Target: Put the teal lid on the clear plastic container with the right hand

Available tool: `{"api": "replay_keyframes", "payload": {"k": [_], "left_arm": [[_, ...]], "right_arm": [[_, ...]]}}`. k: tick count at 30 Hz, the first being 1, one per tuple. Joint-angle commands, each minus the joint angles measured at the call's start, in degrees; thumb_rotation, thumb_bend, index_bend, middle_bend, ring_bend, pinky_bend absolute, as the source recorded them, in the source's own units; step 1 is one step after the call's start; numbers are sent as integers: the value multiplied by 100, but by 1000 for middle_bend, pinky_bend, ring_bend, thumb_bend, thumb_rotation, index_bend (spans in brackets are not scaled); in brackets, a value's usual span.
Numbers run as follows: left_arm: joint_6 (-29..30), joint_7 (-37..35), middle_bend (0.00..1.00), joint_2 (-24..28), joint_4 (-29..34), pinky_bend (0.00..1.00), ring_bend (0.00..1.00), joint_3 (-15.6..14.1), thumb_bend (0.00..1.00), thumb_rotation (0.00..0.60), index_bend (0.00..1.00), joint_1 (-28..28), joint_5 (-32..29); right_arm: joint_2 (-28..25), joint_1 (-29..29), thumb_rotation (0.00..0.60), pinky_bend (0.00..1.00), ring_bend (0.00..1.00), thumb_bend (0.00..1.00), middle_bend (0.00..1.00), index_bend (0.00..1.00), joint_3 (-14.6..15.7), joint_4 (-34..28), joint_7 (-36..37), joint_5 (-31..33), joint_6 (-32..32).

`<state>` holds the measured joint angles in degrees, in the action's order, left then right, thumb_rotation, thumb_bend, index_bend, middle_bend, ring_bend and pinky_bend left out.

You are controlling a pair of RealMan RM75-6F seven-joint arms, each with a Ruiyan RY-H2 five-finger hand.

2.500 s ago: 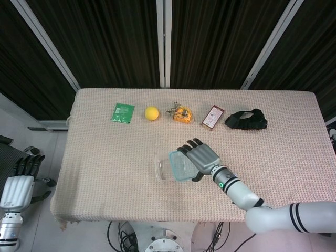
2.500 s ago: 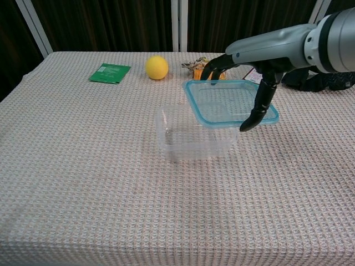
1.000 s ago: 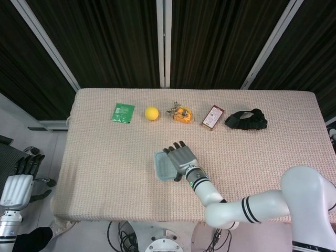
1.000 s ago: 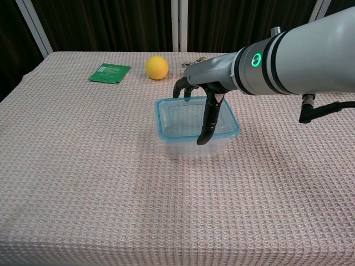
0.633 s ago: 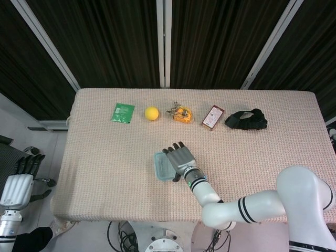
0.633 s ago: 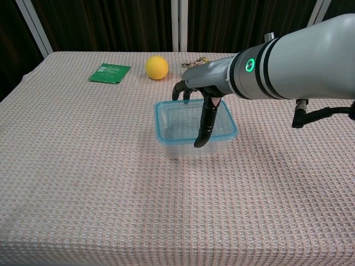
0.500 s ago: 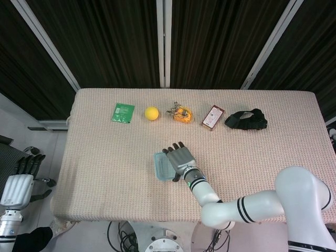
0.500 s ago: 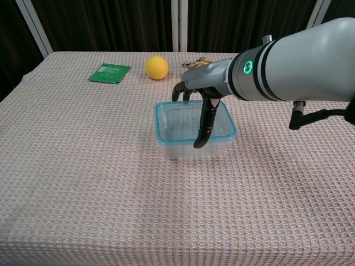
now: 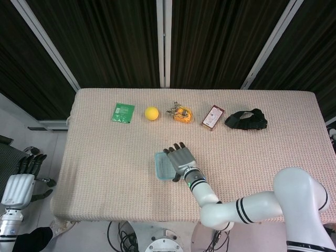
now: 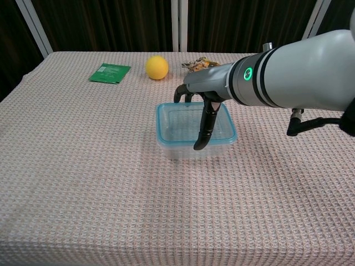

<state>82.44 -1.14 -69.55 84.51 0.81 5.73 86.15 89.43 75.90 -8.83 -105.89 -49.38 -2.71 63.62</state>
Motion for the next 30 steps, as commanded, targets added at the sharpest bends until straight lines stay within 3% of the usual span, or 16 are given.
{"api": "replay_keyframes", "payload": {"k": [1,6,14,24,30], "left_arm": [[1,-13,64,-5,-13,27,0,-5,0,600,82,-4,-2],[11,-50,64,-20,-46,27,0,-13,0,600,81,-24,-18],[16,-85,64,-48,-74,27,0,-15,0,600,81,-20,-5],[41,-92,64,-56,-71,25,0,-23,0,600,81,-33,8],[52,-82,64,-48,-55,27,0,-21,0,600,81,-34,13]], "right_arm": [[43,7,600,0,0,94,202,289,-23,31,-37,10,-9],[115,3,600,0,0,93,188,235,-37,72,-101,-35,69],[137,-134,600,0,0,6,125,5,-12,3,-85,-276,223],[110,-291,600,0,0,0,94,0,-8,-45,-42,-508,184],[-38,-393,600,0,0,0,16,0,75,-281,-67,-791,270]]}}
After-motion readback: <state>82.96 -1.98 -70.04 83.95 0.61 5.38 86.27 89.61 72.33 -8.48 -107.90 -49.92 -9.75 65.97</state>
